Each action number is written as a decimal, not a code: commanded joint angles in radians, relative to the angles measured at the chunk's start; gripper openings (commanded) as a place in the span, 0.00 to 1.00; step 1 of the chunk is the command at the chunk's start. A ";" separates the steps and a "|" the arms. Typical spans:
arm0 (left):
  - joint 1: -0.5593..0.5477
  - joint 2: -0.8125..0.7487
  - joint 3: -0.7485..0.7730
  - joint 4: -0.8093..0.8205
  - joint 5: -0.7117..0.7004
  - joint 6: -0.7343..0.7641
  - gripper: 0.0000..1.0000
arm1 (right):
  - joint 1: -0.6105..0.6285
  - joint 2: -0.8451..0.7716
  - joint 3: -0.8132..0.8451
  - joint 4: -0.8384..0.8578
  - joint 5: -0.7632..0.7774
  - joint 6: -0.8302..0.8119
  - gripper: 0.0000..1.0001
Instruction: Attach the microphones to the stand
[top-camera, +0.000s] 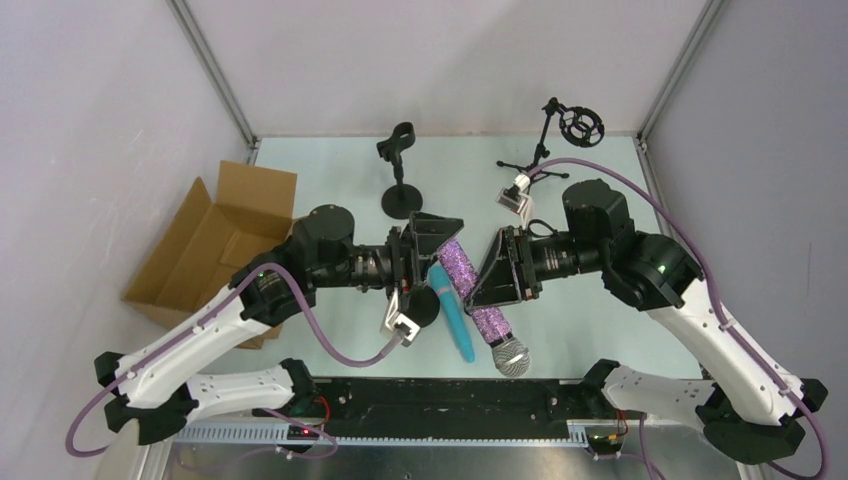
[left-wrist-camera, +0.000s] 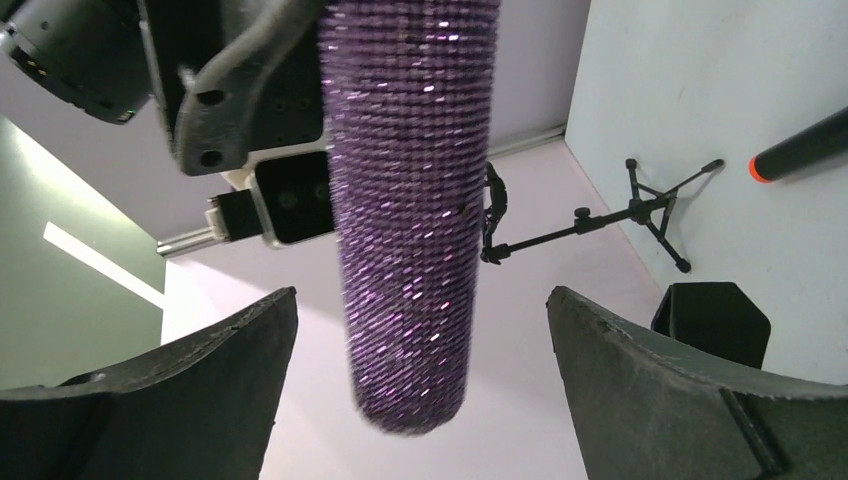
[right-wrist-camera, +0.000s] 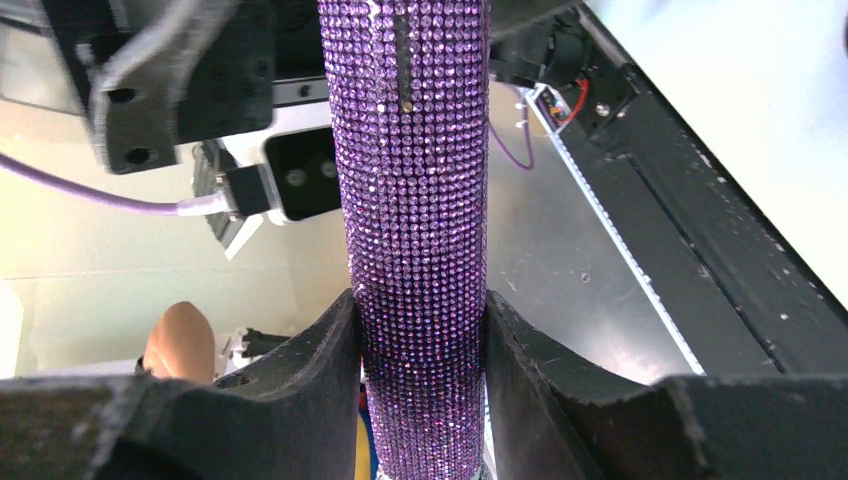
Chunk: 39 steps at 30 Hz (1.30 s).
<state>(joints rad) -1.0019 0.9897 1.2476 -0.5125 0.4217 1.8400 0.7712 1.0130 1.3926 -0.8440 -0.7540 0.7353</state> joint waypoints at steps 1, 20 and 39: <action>-0.009 0.010 0.047 0.060 -0.021 -0.041 0.96 | 0.026 0.014 0.089 0.099 -0.049 0.054 0.00; -0.018 -0.052 -0.019 0.136 -0.040 -0.168 0.13 | -0.064 0.073 0.254 0.074 0.033 0.061 0.41; 0.003 0.025 0.244 0.446 -0.645 -1.363 0.01 | -0.587 -0.003 0.451 0.351 0.169 -0.012 0.99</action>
<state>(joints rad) -1.0103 1.0077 1.3758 -0.1463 -0.0635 0.7845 0.1719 1.0821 1.9770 -0.6834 -0.6441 0.7292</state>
